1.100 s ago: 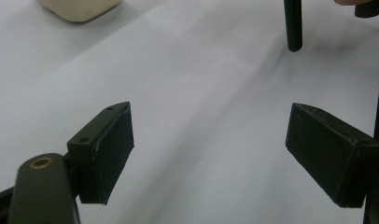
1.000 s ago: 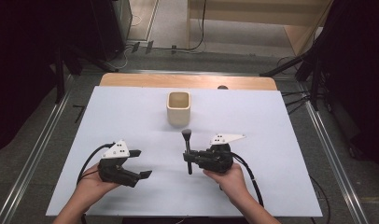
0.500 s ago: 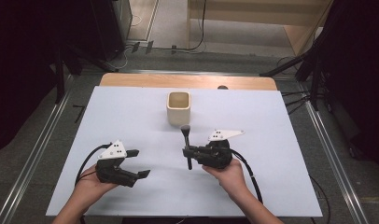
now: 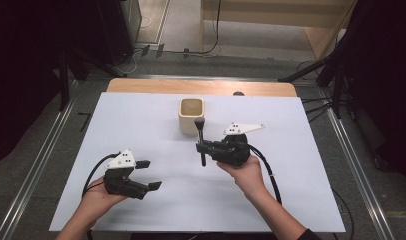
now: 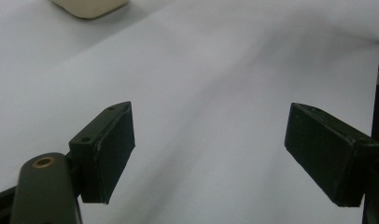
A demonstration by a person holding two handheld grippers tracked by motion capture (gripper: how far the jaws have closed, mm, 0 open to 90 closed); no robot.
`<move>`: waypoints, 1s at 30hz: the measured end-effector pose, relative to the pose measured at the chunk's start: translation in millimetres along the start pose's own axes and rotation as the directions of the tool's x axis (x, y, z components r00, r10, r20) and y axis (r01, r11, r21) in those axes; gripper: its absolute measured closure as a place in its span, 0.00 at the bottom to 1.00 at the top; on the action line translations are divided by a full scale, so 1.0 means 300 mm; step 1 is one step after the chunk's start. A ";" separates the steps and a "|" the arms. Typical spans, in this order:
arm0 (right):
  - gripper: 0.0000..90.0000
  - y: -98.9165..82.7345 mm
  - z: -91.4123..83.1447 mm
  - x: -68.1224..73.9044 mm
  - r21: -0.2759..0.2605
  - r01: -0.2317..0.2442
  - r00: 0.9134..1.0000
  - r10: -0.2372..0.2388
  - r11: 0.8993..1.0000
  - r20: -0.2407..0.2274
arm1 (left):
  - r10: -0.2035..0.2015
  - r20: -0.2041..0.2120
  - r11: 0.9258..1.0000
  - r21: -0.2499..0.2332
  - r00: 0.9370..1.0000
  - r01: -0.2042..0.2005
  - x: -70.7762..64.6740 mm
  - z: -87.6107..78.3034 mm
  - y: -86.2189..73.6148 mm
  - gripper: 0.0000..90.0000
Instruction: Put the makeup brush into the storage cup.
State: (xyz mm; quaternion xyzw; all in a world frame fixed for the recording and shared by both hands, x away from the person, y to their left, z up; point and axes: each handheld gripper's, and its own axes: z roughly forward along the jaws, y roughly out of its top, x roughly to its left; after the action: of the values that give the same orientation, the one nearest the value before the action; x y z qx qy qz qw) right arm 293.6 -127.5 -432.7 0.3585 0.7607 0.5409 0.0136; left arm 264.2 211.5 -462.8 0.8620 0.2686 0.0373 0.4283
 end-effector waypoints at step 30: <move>0.88 0.241 -0.003 -0.063 -0.060 0.013 0.996 -0.007 0.998 0.092 | -0.001 0.006 1.000 -0.007 1.000 0.001 -0.003 -0.002 0.001 0.19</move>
State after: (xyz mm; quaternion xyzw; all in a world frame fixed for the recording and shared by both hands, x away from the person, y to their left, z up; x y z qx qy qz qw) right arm 345.8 -127.5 -379.1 0.3788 0.7443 0.5465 0.0622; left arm 263.2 211.4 -461.8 0.8605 0.2674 0.0354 0.4322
